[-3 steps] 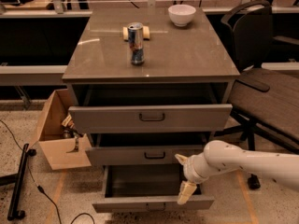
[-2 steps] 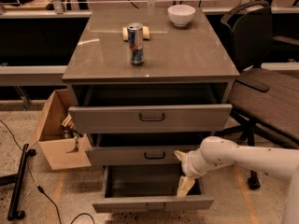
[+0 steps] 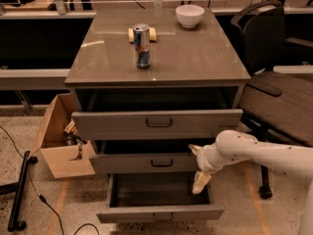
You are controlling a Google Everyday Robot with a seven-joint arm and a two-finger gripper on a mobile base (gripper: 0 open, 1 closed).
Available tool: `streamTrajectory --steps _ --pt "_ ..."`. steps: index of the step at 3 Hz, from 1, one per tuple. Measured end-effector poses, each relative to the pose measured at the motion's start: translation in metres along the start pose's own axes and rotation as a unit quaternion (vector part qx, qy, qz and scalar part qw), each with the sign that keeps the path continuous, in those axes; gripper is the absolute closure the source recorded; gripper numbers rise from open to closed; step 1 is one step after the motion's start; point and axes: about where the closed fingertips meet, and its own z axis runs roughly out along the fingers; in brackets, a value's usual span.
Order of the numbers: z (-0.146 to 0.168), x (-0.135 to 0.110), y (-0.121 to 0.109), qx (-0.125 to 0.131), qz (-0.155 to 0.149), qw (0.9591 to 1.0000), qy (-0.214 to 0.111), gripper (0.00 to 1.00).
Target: Open middle drawer
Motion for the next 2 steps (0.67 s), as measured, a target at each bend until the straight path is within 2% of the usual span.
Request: streamTrajectory --steps 1,2 --pt "0.004 0.0 0.001 -0.002 0.001 1.0 -0.004 0.0" --pt "0.02 0.005 -0.013 -0.003 -0.005 1.0 -0.001 0.0"
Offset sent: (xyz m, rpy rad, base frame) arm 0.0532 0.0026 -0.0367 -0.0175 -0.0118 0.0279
